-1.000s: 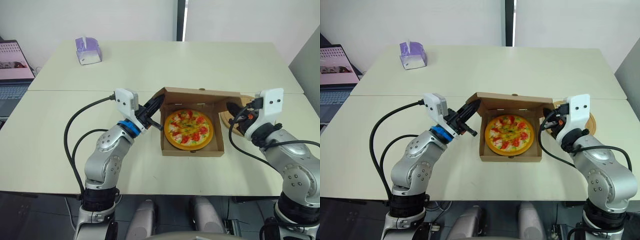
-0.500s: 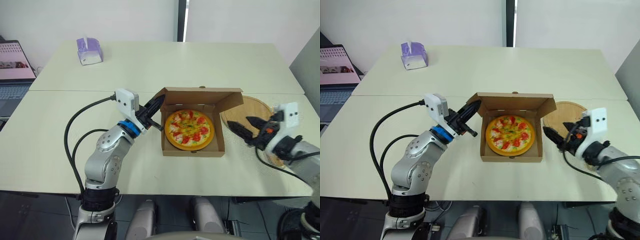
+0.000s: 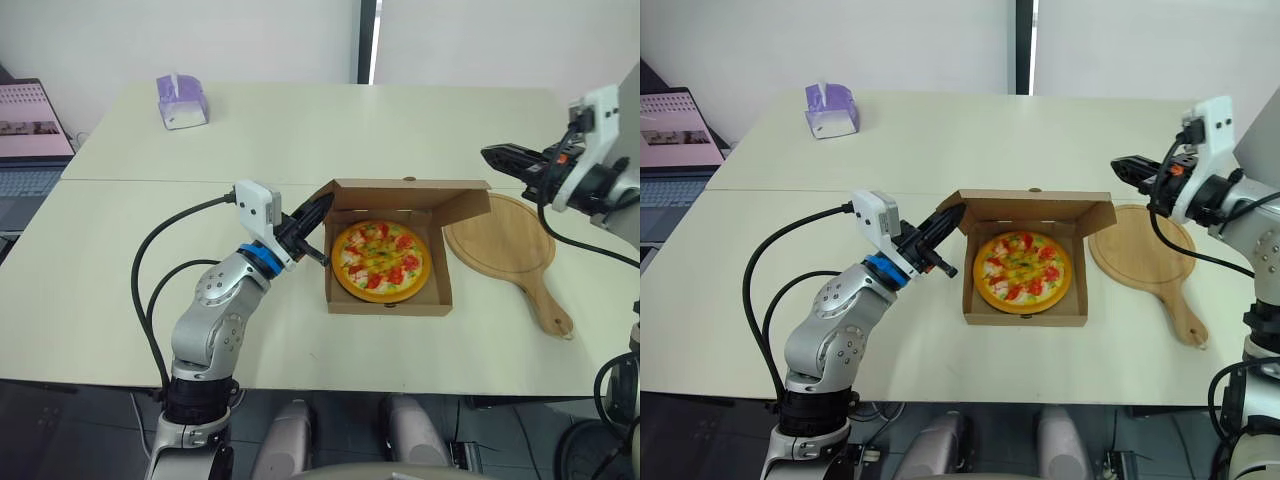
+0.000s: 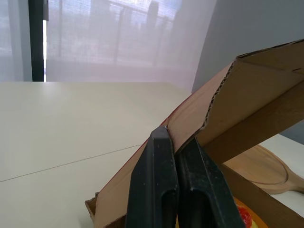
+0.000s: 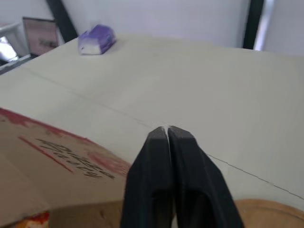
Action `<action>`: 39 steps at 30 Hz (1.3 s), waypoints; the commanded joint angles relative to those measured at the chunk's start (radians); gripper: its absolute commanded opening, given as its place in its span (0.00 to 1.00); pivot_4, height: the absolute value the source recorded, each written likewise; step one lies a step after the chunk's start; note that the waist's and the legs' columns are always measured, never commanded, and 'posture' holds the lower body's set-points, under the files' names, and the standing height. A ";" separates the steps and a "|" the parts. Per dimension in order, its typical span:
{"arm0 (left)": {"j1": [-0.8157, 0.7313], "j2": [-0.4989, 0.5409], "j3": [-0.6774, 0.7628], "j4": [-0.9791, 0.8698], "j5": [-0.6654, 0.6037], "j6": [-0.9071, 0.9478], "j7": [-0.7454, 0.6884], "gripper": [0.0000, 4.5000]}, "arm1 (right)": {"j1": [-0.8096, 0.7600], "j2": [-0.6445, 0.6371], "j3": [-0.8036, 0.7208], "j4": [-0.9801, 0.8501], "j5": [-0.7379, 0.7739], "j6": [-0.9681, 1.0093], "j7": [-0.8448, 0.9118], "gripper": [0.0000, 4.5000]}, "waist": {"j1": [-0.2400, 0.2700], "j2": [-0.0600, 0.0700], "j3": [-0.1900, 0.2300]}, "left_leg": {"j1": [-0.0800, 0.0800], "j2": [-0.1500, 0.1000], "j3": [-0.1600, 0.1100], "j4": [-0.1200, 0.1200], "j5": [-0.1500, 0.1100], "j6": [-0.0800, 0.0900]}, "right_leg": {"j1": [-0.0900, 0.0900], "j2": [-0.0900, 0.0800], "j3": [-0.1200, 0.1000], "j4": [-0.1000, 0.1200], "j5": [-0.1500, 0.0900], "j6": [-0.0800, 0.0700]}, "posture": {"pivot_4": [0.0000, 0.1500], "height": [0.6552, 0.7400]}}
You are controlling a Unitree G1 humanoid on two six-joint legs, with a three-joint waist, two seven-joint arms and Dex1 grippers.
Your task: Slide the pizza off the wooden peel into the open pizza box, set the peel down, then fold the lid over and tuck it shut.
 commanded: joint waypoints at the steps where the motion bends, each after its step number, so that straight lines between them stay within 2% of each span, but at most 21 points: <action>1: 0.011 0.012 -0.019 -0.007 0.000 0.010 -0.012 0.00 | -0.070 -0.046 0.081 0.033 -0.040 -0.050 0.130 0.00 | 0.002 0.000 0.000 | 0.000 0.000 0.000 0.000 0.000 0.000 | 0.000 0.000 0.000 -0.001 0.000 0.000 | 1.00 1.00; 8: 0.013 0.073 -0.008 -0.027 -0.083 0.119 -0.078 0.00 | -0.122 -0.085 0.175 0.082 -0.089 -0.076 0.279 0.00 | 0.003 0.000 0.000 | -0.001 0.000 -0.001 0.000 0.000 0.000 | 0.000 -0.001 -0.001 -0.002 0.000 0.000 | 1.00 1.00; 11: 0.002 0.114 0.019 -0.038 -0.126 0.164 -0.096 0.14 | -0.116 -0.089 0.188 0.076 -0.107 -0.081 0.312 0.00 | 0.002 0.000 0.000 | -0.001 0.000 -0.001 0.000 0.000 0.000 | 0.000 -0.001 0.000 -0.002 0.000 0.000 | 1.00 1.00; 14: -0.011 0.189 0.063 -0.050 -0.181 0.196 -0.165 0.36 | -0.107 -0.094 0.196 0.065 -0.116 -0.082 0.337 0.00 | 0.002 0.000 0.001 | -0.001 0.000 -0.002 0.000 0.000 0.000 | -0.001 -0.001 -0.001 -0.002 0.000 0.000 | 1.00 1.00; 18: -0.045 0.451 0.159 0.007 -0.333 0.352 -0.406 0.65 | -0.084 -0.103 0.205 0.042 -0.130 -0.090 0.361 0.00 | -0.003 0.000 0.002 | -0.002 0.001 -0.002 -0.001 0.000 0.000 | -0.002 0.000 -0.001 -0.001 0.000 0.000 | 1.00 1.00; 20: -0.061 0.607 0.190 0.075 -0.344 0.368 -0.555 0.78 | -0.067 -0.106 0.209 0.027 -0.138 -0.096 0.370 0.00 | -0.005 0.000 0.002 | -0.002 0.001 -0.002 -0.001 0.000 0.000 | -0.003 0.000 -0.001 -0.001 0.000 0.000 | 1.00 1.00; 23: -0.116 0.727 0.219 0.182 -0.341 0.372 -0.643 0.78 | -0.030 -0.114 0.220 -0.010 -0.151 -0.111 0.388 0.00 | -0.004 0.001 0.003 | -0.002 0.001 -0.001 -0.002 0.000 0.000 | -0.003 0.000 -0.001 -0.001 0.000 0.000 | 1.00 1.00; 27: -0.189 0.755 0.206 0.289 -0.264 0.299 -0.661 0.78 | 0.008 -0.115 0.227 -0.056 -0.151 -0.117 0.391 0.00 | 0.001 0.001 0.004 | -0.002 0.002 -0.002 -0.002 0.000 0.000 | -0.003 -0.001 -0.001 -0.002 0.000 0.000 | 1.00 1.00; 30: -0.210 0.748 0.163 0.314 -0.188 0.225 -0.671 0.78 | 0.027 -0.111 0.225 -0.086 -0.145 -0.106 0.386 0.00 | 0.000 0.001 0.004 | -0.003 0.003 -0.003 -0.002 -0.001 0.000 | -0.003 -0.002 -0.001 -0.002 0.000 0.000 | 1.00 1.00; 32: -0.202 0.745 0.097 0.332 -0.061 0.072 -0.685 0.78 | 0.029 -0.108 0.221 -0.090 -0.147 -0.106 0.382 0.00 | 0.000 0.001 0.004 | -0.003 0.003 -0.003 -0.002 -0.001 0.000 | -0.003 -0.003 -0.001 -0.002 0.000 0.000 | 1.00 1.00; 37: -0.234 0.662 0.020 0.386 0.081 -0.150 -0.669 0.78 | -0.001 -0.106 0.213 -0.072 -0.151 -0.108 0.373 0.00 | 0.001 0.001 0.004 | -0.003 0.003 -0.003 -0.003 -0.001 0.000 | -0.004 -0.005 -0.001 -0.003 0.000 0.000 | 1.00 1.00; 39: -0.252 0.621 0.012 0.396 0.094 -0.182 -0.659 0.86 | -0.017 -0.100 0.211 -0.057 -0.154 -0.112 0.365 0.00 | 0.001 0.001 0.004 | -0.004 0.003 -0.003 -0.003 -0.001 0.000 | -0.004 -0.005 -0.001 -0.003 0.000 0.001 | 1.00 1.00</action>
